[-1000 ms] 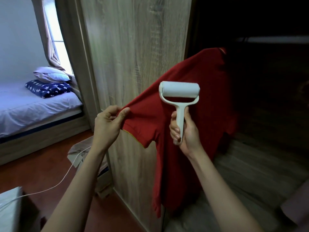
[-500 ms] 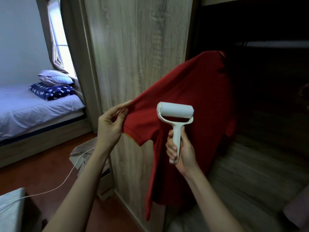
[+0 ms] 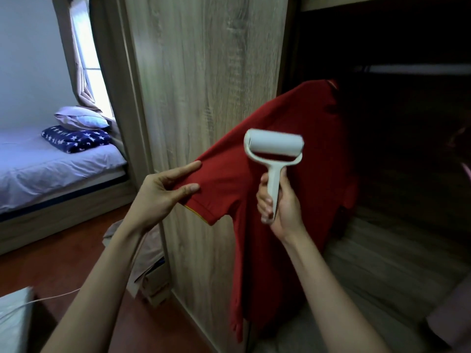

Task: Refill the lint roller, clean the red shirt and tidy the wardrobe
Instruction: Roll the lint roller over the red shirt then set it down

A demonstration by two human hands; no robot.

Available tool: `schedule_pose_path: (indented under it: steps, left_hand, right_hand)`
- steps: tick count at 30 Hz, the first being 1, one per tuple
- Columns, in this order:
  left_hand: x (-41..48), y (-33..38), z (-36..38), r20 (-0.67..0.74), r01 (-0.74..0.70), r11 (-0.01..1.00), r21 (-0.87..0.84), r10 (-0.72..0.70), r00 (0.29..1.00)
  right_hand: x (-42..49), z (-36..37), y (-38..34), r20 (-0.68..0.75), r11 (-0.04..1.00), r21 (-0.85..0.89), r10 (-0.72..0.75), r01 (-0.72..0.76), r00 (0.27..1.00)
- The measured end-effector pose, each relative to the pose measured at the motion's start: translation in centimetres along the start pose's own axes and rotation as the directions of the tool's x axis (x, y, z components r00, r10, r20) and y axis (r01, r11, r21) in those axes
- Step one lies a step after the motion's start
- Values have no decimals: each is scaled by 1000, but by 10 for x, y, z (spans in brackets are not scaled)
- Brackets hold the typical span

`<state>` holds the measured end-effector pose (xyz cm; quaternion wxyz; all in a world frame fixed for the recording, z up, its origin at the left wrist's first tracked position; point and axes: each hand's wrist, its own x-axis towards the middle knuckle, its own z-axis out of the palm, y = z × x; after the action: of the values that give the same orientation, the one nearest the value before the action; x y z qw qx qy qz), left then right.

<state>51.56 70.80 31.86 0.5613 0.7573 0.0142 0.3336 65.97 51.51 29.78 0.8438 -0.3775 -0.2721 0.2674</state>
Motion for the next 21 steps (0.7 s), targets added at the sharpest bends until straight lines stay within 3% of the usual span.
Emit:
schedule_pose_path:
  steps: [2, 7, 9, 13, 18, 21]
  left_hand:
    - [-1, 0, -4, 21, 2, 1000, 20, -2, 1000]
    - [-2, 4, -6, 39, -31, 996, 84, 28, 999]
    - [-2, 4, -7, 36, -29, 995, 98, 26, 999]
    - [-4, 8, -10, 22, -14, 997, 72, 13, 1000]
    - [1, 10, -14, 39, 9, 999, 42, -10, 999]
    - [4, 11, -15, 61, 28, 999, 37, -30, 998]
  right_hand:
    - [12, 6, -13, 19, 1000, -2, -27, 27, 999]
    - [-24, -11, 50, -50, 995, -9, 98, -99, 994]
    - [-20, -11, 44, -66, 993, -33, 114, -117, 991]
    - [17, 0, -8, -4, 1000, -9, 17, -17, 1000]
    - [-10, -25, 39, -55, 998, 22, 62, -61, 997]
    - [14, -23, -1, -27, 995, 101, -4, 7, 1000]
